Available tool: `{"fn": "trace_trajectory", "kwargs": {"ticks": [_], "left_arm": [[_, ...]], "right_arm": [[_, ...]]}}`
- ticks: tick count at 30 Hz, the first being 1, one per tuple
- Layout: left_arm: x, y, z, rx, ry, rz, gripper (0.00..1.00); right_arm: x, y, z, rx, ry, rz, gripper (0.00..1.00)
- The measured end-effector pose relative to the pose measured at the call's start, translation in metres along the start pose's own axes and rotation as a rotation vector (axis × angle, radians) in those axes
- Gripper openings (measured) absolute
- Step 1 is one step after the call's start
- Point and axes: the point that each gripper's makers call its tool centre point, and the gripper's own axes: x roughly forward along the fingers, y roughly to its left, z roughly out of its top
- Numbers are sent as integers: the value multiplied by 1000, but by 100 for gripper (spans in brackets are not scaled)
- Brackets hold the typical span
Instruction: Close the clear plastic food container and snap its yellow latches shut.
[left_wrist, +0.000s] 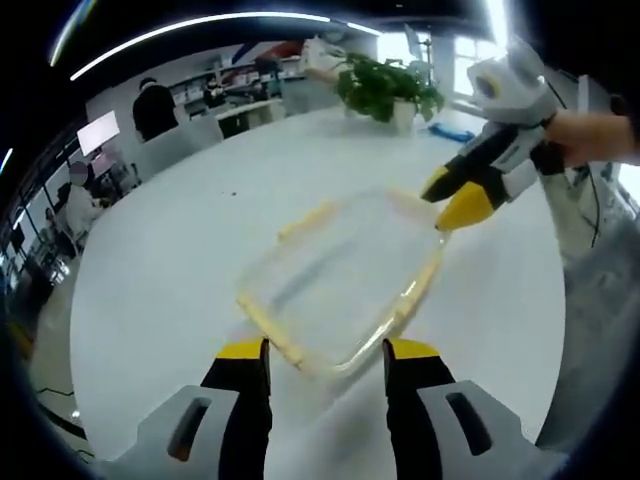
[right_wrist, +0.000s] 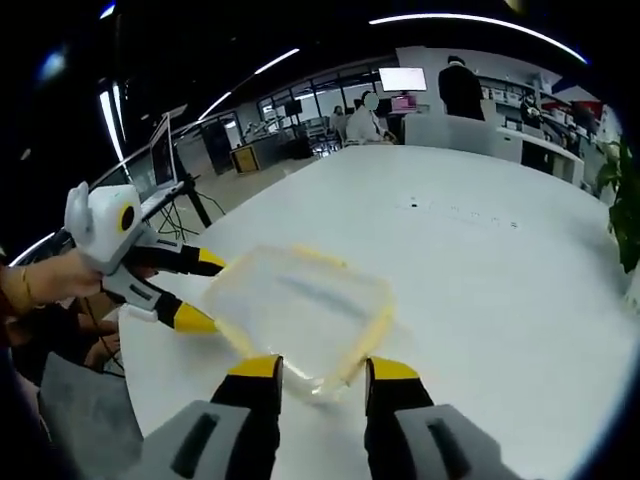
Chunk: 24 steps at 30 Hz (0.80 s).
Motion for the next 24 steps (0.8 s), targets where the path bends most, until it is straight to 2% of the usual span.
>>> {"fn": "trace_trajectory", "kwargs": {"ticks": [12, 14, 19, 24], "left_arm": [[-2, 3, -4, -7, 6, -4, 37], [-4, 4, -5, -25, -1, 0, 38], [-13, 7, -9, -45, -2, 15, 42], [-29, 10, -9, -114, -45, 42, 43]], "right_arm": [[0, 0, 2, 2, -7, -26, 30], [-1, 1, 0, 26, -12, -24, 31], [-8, 3, -2, 25, -32, -38, 34], [-17, 5, -5, 58, -39, -38, 39]]}}
